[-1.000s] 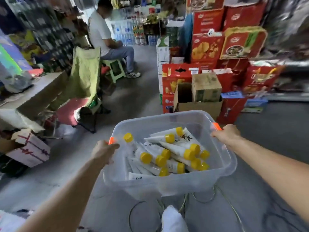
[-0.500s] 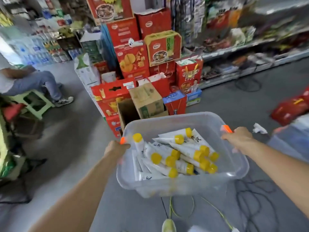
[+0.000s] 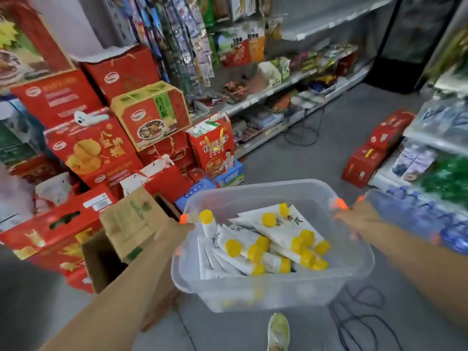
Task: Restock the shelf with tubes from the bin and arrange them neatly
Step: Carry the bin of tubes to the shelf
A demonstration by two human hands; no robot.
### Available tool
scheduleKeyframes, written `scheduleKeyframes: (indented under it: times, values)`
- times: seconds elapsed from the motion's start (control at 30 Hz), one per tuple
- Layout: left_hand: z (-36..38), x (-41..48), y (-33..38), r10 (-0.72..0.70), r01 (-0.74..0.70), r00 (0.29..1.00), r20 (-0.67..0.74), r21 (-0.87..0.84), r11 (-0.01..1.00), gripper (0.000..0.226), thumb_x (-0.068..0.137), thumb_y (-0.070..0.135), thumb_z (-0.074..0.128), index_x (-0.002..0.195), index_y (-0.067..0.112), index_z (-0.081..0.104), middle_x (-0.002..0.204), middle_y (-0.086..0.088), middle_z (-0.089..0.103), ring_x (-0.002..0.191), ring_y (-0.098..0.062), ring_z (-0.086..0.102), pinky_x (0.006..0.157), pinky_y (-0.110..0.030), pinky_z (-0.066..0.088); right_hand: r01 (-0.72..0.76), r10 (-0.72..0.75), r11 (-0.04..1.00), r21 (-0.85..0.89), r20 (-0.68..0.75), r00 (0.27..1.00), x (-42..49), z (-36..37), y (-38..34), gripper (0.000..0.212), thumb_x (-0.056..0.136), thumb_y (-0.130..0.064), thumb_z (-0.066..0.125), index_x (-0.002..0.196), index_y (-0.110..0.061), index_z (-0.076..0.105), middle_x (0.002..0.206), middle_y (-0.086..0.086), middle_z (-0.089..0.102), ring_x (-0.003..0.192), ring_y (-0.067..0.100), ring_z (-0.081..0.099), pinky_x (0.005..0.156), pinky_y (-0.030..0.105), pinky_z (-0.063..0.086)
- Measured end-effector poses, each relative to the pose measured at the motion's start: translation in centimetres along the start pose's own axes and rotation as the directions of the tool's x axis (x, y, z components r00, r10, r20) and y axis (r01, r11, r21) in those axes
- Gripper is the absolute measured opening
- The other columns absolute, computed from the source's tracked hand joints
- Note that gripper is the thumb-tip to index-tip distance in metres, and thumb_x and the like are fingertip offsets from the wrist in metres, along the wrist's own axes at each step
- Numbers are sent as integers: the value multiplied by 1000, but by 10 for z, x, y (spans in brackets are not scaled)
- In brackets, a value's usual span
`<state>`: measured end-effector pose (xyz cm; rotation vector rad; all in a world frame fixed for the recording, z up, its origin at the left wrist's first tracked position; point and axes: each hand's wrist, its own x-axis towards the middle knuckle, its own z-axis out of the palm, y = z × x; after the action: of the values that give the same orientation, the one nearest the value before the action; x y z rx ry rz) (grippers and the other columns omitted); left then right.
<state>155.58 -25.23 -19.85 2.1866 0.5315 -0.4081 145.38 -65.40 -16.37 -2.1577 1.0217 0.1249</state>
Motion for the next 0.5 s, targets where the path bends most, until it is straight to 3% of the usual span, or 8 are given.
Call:
scheduleKeyframes:
  times: [0.07, 0.13, 0.27, 0.4, 0.5]
  values:
    - [19, 31, 48, 3, -3, 1000, -13, 57, 998, 59, 75, 63, 68, 102, 11, 61, 97, -1, 63, 87, -22, 62, 72, -30, 49, -54, 54, 998, -18, 0, 999, 47, -8, -12, 25, 80, -27, 69, 76, -6, 56, 62, 11, 62, 56, 29, 60, 45, 26, 38]
    - [33, 56, 96, -1, 1, 1000, 4, 57, 998, 44, 83, 41, 68, 103, 3, 61, 93, -9, 60, 87, -27, 61, 66, -29, 42, -103, 103, 995, 0, -14, 995, 97, -18, -28, 38, 78, -31, 71, 92, 4, 66, 77, 16, 65, 69, 32, 65, 53, 29, 45]
    - [67, 124, 173, 54, -57, 997, 62, 38, 998, 24, 84, 24, 68, 83, 2, 56, 71, -8, 50, 58, -20, 45, 49, -29, 31, -88, 96, 990, 107, -69, 993, 179, -43, -76, 39, 84, -34, 68, 92, 4, 65, 84, 20, 66, 76, 34, 65, 61, 36, 46]
    - [98, 191, 256, 82, -85, 996, 47, 60, 995, 31, 83, 27, 68, 95, 0, 59, 81, -10, 56, 72, -25, 54, 53, -29, 36, -92, 111, 985, 147, -126, 986, 270, -58, -116, 45, 90, -35, 57, 101, 8, 60, 76, 17, 59, 82, 36, 56, 70, 37, 40]
    - [126, 251, 323, 103, -109, 993, 63, 96, 989, 34, 85, 28, 67, 101, -1, 61, 82, -11, 59, 75, -25, 55, 52, -28, 36, -112, 133, 983, 147, -145, 980, 347, -65, -145, 44, 83, -40, 66, 97, 2, 63, 83, 16, 63, 78, 36, 61, 72, 41, 50]
